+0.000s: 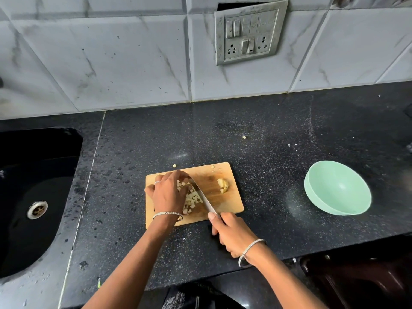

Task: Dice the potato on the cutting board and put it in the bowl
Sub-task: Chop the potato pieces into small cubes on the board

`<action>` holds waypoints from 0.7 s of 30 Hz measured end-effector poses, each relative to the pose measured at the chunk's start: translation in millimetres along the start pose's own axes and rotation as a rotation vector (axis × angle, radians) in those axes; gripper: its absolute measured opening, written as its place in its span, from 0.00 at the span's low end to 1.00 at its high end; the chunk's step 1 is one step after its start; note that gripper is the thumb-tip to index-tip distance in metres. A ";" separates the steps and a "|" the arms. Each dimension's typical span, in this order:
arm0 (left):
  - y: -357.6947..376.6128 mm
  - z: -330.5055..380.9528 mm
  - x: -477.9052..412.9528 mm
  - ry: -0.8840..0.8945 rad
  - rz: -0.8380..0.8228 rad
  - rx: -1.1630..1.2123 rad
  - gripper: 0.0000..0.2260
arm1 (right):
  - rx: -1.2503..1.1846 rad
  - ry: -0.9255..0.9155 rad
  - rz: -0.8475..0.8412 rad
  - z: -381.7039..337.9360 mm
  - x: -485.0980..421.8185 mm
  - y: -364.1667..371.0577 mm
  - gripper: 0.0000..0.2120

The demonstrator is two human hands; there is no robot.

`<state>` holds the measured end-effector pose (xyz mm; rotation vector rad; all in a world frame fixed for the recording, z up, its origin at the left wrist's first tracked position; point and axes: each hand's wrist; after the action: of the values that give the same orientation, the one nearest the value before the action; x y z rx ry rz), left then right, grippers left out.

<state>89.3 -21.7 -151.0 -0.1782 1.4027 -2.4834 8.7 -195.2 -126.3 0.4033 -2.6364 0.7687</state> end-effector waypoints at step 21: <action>31.6 54.5 7.9 0.319 -0.208 -0.175 0.16 | 0.324 -0.149 0.365 45.2 7.7 -38.3 0.14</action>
<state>100.9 -84.1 -149.9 0.0425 1.8161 -2.6432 4.0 -252.9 -141.1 0.0583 -2.7631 1.3389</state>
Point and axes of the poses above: each hand's wrist, its own x-axis away from the middle knuckle, its own y-axis out of the palm, z = x × y, and after that the axes turned 9 degrees about -y, right-handed
